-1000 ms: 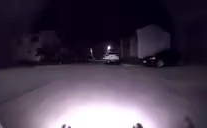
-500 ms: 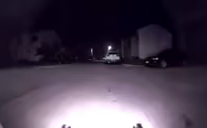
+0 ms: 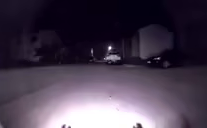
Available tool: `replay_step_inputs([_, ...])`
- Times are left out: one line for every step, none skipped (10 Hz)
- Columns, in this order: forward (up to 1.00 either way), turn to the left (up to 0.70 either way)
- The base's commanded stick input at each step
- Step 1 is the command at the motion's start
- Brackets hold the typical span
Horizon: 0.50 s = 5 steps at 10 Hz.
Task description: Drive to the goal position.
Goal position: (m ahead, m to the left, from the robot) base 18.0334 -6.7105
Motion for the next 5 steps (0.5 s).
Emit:
replay_step_inputs([0.60,0.00])
replay_step_inputs([0.60,0.00])
replay_step_inputs([0.60,0.00])
replay_step_inputs([0.60,0.00])
replay_step_inputs([0.60,0.00])
